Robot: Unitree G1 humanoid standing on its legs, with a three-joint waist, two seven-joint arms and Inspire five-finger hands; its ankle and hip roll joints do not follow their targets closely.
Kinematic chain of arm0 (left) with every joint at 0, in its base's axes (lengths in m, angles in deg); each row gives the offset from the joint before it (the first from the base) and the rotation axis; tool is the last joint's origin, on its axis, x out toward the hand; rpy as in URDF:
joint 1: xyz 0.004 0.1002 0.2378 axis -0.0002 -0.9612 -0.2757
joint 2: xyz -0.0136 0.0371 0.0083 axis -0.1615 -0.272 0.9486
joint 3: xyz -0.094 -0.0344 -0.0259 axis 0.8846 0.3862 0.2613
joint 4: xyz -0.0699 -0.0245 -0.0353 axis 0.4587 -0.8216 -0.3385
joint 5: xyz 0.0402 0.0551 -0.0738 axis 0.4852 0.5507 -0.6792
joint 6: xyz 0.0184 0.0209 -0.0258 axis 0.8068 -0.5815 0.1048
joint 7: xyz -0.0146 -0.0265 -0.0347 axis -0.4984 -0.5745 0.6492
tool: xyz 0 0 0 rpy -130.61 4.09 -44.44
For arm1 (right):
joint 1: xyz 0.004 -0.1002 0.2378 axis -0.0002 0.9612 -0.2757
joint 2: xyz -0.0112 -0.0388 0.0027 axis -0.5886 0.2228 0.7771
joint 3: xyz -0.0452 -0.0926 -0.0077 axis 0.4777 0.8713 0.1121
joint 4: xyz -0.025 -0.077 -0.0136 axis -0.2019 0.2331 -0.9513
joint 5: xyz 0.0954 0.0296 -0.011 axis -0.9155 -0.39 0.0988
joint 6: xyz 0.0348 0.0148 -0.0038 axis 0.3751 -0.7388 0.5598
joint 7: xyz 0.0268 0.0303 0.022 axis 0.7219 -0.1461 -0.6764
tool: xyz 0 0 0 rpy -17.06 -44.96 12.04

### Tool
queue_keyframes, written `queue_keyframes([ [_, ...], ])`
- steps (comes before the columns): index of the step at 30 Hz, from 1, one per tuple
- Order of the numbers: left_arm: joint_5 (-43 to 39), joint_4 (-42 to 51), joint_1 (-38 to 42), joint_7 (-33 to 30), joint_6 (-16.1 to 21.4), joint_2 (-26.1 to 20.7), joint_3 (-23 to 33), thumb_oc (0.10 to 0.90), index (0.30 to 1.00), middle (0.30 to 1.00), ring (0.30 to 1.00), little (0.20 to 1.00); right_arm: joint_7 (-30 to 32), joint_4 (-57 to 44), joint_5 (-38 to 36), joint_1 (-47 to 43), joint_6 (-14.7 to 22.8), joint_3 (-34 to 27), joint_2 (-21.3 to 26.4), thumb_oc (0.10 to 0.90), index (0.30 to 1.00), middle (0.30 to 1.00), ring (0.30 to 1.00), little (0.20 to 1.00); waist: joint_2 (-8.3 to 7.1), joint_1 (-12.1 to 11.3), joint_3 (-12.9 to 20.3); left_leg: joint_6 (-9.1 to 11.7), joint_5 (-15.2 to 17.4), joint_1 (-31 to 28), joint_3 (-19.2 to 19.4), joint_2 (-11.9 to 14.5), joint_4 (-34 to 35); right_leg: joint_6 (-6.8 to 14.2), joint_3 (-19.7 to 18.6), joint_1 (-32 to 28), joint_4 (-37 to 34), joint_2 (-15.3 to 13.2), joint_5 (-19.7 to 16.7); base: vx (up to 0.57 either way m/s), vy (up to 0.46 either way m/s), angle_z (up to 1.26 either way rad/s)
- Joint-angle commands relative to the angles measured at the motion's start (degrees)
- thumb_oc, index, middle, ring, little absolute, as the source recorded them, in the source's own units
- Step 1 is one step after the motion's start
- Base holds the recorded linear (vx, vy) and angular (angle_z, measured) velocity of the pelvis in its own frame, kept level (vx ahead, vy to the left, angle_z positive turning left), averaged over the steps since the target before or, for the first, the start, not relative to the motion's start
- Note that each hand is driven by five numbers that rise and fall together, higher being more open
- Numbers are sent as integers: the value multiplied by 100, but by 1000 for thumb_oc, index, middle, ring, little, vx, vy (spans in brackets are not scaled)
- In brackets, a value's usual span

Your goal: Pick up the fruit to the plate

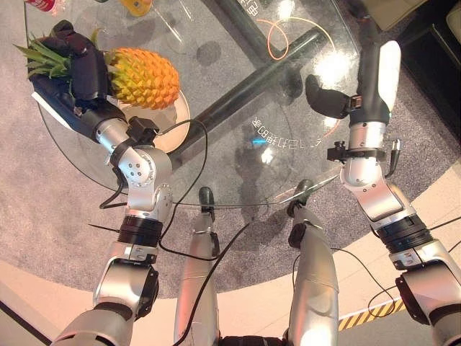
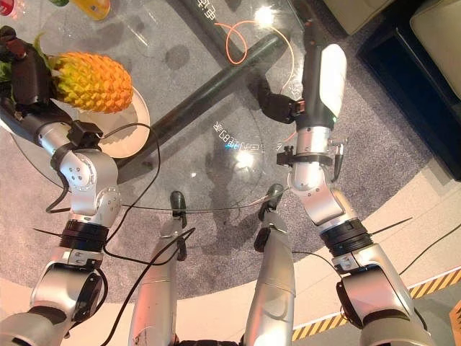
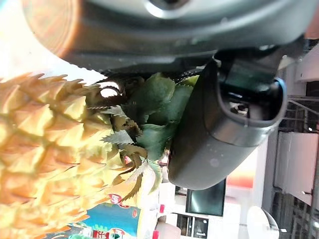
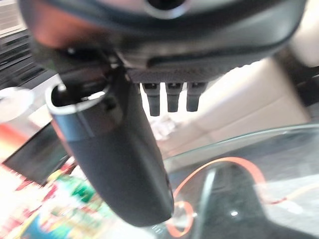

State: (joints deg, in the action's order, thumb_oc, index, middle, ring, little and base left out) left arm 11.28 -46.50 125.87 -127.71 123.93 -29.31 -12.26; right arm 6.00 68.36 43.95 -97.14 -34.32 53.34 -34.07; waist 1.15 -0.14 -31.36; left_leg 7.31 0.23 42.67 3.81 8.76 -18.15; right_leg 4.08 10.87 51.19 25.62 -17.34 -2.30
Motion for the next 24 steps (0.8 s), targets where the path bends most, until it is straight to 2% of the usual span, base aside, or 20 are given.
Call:
queue_keyframes([
  [1, 797, 223, 691, -190, 863, -677, 351, 100, 300, 300, 300, 200, 683, -242, -402, -185, 494, -497, 156, 800, 900, 900, 900, 900, 42, 9, 157, 84, -408, 344, 78, 174, -39, 524, -84, -334, -155, -140, 97, 0, 0, 0],
  [9, 1135, -349, 701, -572, 991, -1024, 416, 100, 300, 300, 300, 200, 1225, 696, -1924, 115, 1001, -1151, 145, 800, 900, 900, 900, 900, -26, 48, 157, 100, -384, 347, 95, 227, 19, 508, -67, -330, -177, -71, 128, -2, 1, -4],
  [14, 1240, -812, 840, -782, 1025, -1304, 354, 100, 300, 300, 300, 200, 1163, 1681, -3337, 179, 1446, -1475, 82, 800, 900, 900, 900, 900, -61, 59, 157, 117, -372, 338, 118, 262, 18, 486, -52, -341, -170, -22, 146, 1, 2, -1],
  [18, 1368, -1164, 1062, -997, 959, -1484, 220, 100, 300, 300, 300, 200, 1085, 2511, -4093, 91, 1433, -1554, 102, 800, 900, 900, 900, 900, -80, 48, 157, 118, -354, 366, 115, 282, -21, 456, -26, -343, -156, 1, 164, 0, 0, 0],
  [24, 1357, -1575, 1316, -1082, 858, -1662, 40, 100, 300, 300, 300, 200, 650, 3749, -4745, -91, 1238, -1693, 180, 800, 900, 900, 900, 900, -60, 8, 157, 102, -322, 416, 83, 297, -88, 423, -10, -338, -111, 27, 209, 0, -3, -1],
])
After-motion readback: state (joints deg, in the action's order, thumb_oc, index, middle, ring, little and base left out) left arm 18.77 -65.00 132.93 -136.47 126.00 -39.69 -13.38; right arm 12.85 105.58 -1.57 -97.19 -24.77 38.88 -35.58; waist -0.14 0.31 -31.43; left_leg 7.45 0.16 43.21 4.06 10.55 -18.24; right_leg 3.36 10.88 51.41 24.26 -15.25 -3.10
